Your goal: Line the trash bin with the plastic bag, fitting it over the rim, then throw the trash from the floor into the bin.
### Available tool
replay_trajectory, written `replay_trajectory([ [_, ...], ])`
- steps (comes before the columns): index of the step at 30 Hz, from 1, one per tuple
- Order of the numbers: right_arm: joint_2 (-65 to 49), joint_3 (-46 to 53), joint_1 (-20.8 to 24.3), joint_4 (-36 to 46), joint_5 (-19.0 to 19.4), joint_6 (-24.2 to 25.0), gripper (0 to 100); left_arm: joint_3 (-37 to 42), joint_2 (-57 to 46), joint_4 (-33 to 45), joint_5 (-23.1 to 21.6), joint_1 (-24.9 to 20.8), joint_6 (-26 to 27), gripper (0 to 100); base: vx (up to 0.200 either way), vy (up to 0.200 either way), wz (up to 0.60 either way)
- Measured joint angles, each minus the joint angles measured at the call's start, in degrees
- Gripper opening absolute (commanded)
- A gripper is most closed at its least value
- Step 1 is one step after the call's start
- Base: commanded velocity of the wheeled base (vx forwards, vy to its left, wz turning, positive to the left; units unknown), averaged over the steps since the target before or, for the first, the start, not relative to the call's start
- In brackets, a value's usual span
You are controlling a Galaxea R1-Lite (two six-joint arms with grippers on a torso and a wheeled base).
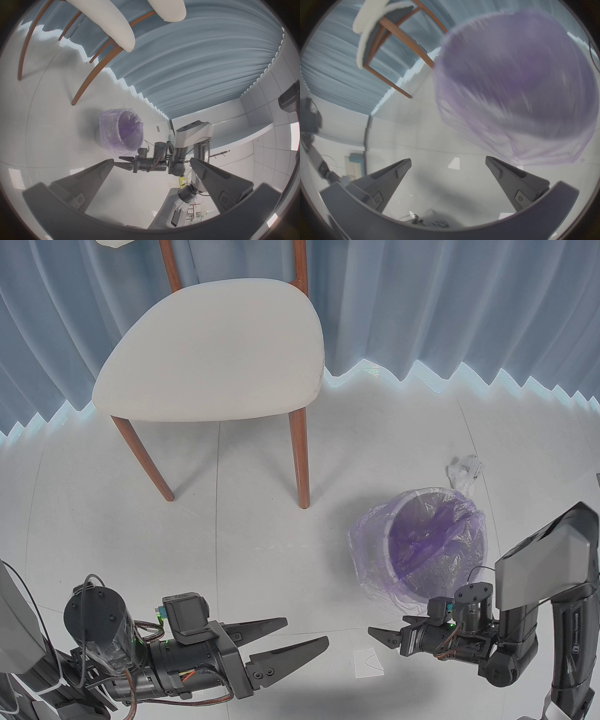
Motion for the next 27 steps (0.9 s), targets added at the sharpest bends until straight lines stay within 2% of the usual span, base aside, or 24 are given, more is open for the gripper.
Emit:
replay_trajectory([
  [5,-11.9,3.1,2.0,0.0,5.0,5.1,100,0.0,-1.0,0.0,0.0,0.2,1.1,100,0.000,0.000,0.00],
  [11,-26.5,5.2,3.1,0.0,10.9,14.0,100,0.1,-2.4,0.0,0.0,0.3,1.9,100,0.000,0.000,0.00],
  [14,-31.4,4.7,2.6,0.0,10.4,15.7,100,0.0,-2.9,0.0,0.0,0.3,2.1,100,0.000,0.000,0.00],
  [19,-33.5,-0.1,0.7,0.8,6.1,15.5,100,-0.1,-3.8,0.0,-0.1,0.2,2.3,100,0.000,0.000,0.00],
  [22,-32.1,-5.8,-1.0,4.4,4.0,12.8,100,-0.2,-4.3,0.0,-0.1,0.3,2.3,100,0.000,0.000,0.00],
  [25,-30.0,-11.6,-2.8,10.6,2.0,7.9,100,-0.3,-4.8,0.0,-0.1,0.4,2.4,100,0.000,0.000,0.00],
  [26,-29.4,-13.2,-3.3,12.8,1.6,6.5,0,-0.4,-5.0,0.0,-0.1,0.4,2.4,100,0.000,0.000,0.00],
  [27,-28.8,-15.0,-3.8,15.3,1.1,5.0,0,-0.4,-5.2,0.0,-0.1,0.4,2.4,100,0.000,0.000,0.00],
])
